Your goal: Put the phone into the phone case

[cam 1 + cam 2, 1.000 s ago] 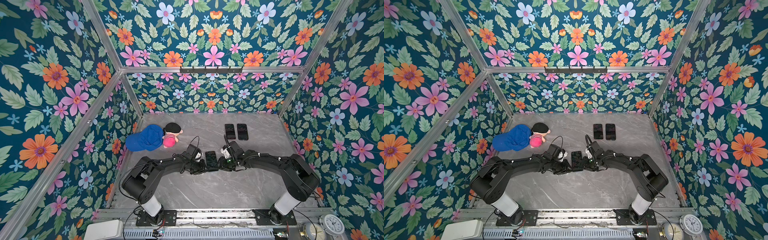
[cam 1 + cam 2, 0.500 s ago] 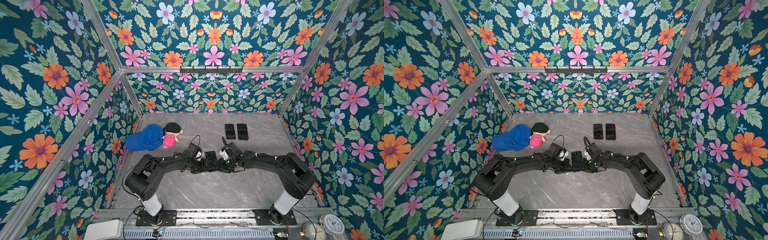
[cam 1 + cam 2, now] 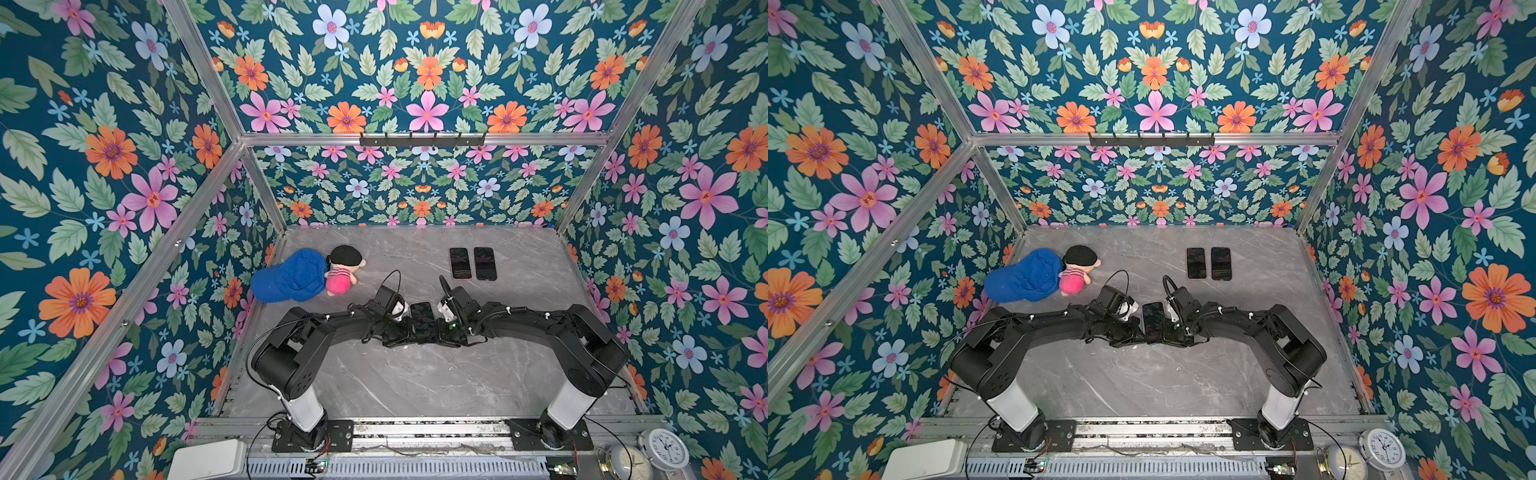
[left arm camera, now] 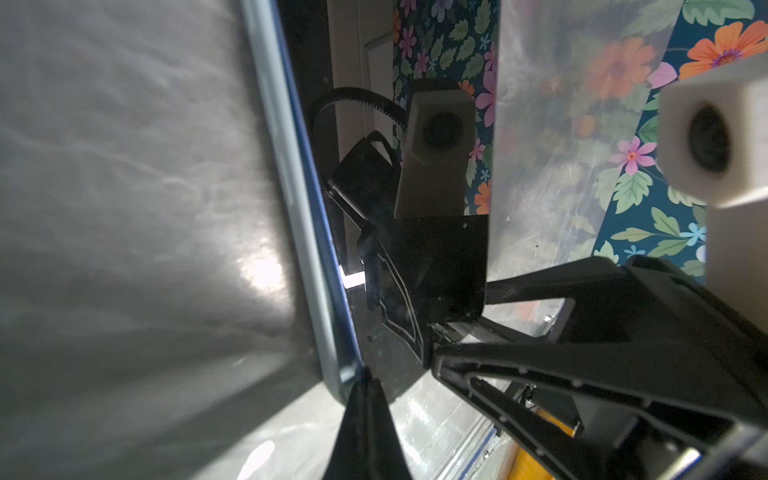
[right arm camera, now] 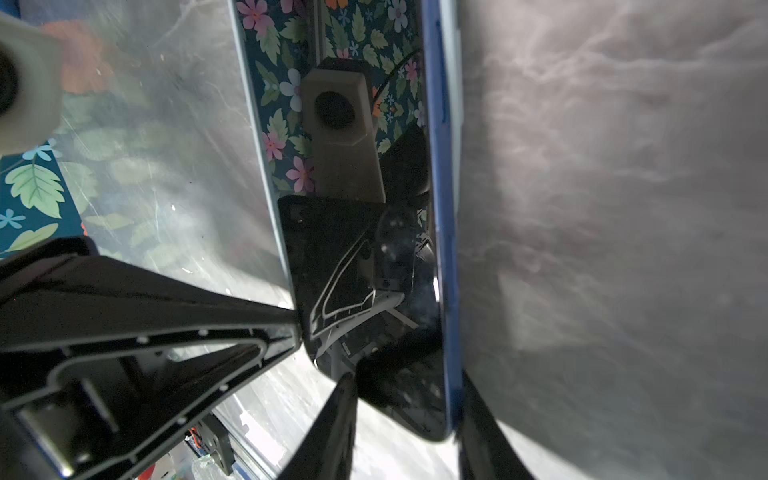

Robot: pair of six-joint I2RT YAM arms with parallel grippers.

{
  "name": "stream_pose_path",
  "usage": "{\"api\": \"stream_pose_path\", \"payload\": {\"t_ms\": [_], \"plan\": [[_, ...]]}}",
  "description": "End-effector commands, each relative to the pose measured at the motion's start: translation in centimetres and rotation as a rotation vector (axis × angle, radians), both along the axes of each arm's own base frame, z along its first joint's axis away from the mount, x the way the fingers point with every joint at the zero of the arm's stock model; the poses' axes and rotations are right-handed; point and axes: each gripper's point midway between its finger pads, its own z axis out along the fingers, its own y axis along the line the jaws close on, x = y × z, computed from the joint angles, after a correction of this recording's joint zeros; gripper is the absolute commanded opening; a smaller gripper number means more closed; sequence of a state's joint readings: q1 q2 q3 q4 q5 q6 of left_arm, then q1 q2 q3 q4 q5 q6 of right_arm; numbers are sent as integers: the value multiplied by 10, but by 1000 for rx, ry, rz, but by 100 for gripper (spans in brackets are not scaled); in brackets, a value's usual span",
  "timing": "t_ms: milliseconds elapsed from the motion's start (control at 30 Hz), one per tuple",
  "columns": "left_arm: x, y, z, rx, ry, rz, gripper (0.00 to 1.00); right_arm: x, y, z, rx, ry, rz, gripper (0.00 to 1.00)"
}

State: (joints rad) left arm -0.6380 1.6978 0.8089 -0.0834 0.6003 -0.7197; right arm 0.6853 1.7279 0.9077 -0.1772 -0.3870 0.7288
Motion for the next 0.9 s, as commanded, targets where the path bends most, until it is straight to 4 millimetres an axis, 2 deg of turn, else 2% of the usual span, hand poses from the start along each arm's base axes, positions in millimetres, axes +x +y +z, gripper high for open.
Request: {"api": "stream_pose_path", "payload": {"t_ms": [0, 200, 333, 533, 733, 867], "plan": [[-2, 20, -11, 134, -12, 6, 11, 0, 10, 6, 40, -11, 24, 38], [0, 25, -9, 174, -23, -6, 26, 1, 9, 5, 30, -18, 24, 38], [2, 25, -7, 183, -27, -11, 30, 0, 9, 4, 28, -19, 25, 38], [8, 25, 11, 189, -67, -11, 43, 1, 10, 4, 27, -20, 28, 38], [10, 28, 17, 202, -86, -8, 47, 1, 12, 6, 30, -29, 36, 38], [9, 30, 11, 199, -89, -9, 48, -3, 12, 9, 22, -51, 62, 39]]}}
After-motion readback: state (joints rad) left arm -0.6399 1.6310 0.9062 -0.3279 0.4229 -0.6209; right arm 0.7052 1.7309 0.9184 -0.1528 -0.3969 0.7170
